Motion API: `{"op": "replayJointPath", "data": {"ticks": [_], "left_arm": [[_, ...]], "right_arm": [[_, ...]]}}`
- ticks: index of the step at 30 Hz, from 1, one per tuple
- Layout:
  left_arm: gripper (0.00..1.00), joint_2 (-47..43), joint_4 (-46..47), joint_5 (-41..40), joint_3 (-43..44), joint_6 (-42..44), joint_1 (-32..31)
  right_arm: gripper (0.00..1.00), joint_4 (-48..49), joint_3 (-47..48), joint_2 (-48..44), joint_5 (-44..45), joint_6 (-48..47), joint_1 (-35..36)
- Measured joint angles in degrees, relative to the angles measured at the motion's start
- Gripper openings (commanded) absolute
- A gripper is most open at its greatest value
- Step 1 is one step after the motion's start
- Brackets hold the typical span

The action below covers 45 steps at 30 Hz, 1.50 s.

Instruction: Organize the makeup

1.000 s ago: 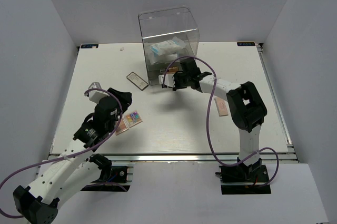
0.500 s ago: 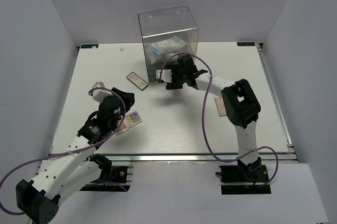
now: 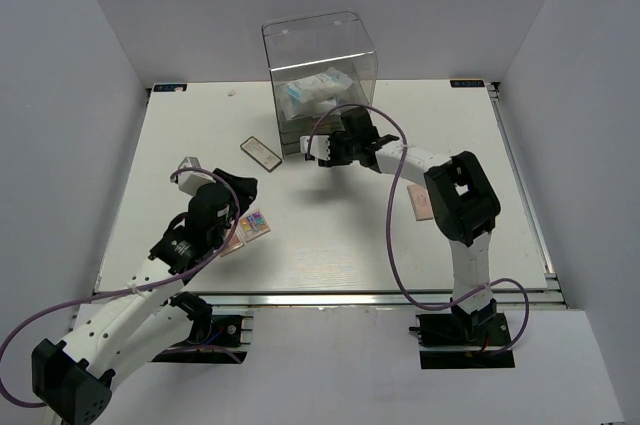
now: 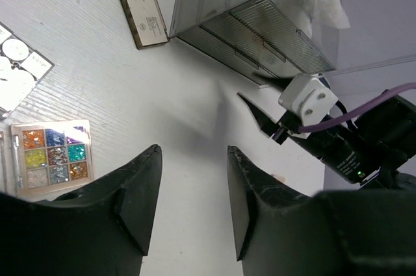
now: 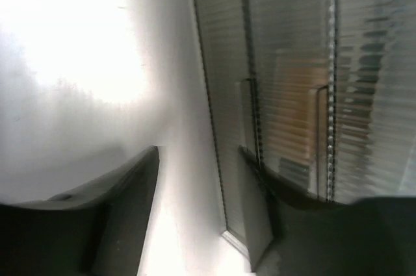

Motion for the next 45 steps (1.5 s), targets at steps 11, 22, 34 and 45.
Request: {"op": "replayJointPath", "data": {"ticks": [11, 22, 34, 45], "left_arm": [[0.21, 0.4, 7.4, 2.8, -4.9, -3.0, 0.0], [0.57, 22.9, 41.1, 7.8, -11.0, -7.7, 0.5], [0.61, 66.6, 73.0, 16.3, 7.6, -18.2, 1.2], [0.59, 78.3, 74.3, 12.0, 20.8, -24.8, 1.2]], "right_arm": [[0.15, -3.7, -3.6, -7.5, -8.3, 12.9, -4.6], [0.89, 10.2, -24.0, -31.6, -12.7, 35.4, -16.4], [0.38, 13.9, -27.2, -33.4, -20.6, 49.7, -25.3], [0.38, 18.7, -30.6, -36.9, -23.0, 55.0, -27.7]]}}
